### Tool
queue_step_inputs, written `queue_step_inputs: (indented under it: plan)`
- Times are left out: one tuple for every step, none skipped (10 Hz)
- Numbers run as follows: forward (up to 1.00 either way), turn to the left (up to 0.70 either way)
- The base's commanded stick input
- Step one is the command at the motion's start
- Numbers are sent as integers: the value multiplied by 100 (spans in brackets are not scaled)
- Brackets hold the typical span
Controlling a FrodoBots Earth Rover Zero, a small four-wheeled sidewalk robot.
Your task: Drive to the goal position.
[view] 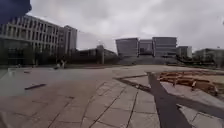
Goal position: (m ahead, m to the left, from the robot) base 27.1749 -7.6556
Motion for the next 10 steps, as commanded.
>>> queue_step_inputs:
  plan:
    - [70,0]
    - [70,0]
    - [70,0]
    - [70,0]
    - [70,0]
    - [70,-17]
    - [70,-19]
    - [70,-12]
    - [70,-4]
    - [70,0]
